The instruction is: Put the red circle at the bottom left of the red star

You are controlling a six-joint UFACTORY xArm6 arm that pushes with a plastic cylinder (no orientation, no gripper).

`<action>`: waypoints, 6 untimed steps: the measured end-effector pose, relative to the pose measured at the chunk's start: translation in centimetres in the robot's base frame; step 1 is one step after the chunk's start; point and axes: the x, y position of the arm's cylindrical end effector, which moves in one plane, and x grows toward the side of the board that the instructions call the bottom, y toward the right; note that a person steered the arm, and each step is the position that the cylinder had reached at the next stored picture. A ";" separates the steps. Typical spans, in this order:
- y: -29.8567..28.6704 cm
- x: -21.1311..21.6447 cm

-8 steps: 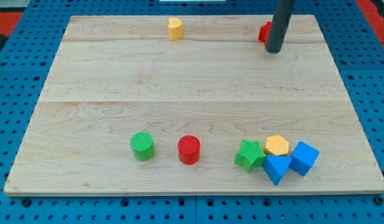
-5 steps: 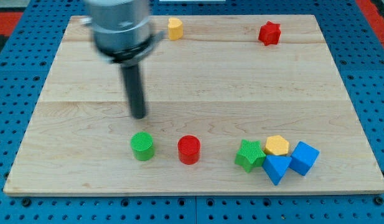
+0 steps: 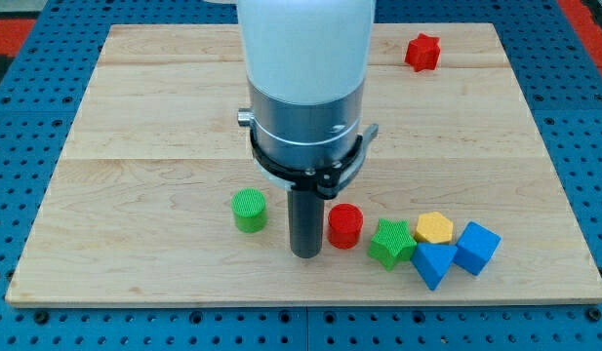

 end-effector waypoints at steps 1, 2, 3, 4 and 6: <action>1.3 0.9; 6.4 0.1; 9.0 -2.1; 7.2 -0.6; 1.7 0.7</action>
